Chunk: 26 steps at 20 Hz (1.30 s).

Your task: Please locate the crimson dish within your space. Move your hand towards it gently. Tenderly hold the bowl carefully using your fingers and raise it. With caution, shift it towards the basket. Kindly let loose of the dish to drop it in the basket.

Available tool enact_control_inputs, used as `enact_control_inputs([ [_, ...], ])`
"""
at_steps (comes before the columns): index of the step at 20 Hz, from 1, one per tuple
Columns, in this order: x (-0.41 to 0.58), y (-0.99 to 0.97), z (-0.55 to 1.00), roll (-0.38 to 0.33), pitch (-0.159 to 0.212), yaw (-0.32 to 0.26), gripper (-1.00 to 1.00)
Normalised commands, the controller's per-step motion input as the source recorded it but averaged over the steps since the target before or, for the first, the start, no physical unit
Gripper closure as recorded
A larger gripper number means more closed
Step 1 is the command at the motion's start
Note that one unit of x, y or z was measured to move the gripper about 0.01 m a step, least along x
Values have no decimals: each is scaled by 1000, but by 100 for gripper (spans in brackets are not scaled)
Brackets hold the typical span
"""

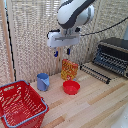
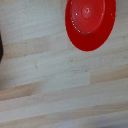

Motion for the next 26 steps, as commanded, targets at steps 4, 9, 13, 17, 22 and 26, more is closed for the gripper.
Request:
enact_control_inputs([
  [4,-423,-191,-172,10,-3,-63,-100],
  [9,-372,-378,-185,42,0,-96,-100],
  [13,-310,-479,-219,70,0,-84,-100],
  [17,-204,-534,-259,88,-10,-74,-100],
  [22,-269,-545,-337,113,-41,-85,-100],
  [26,-371,-282,-413,70,-65,-41,-100],
])
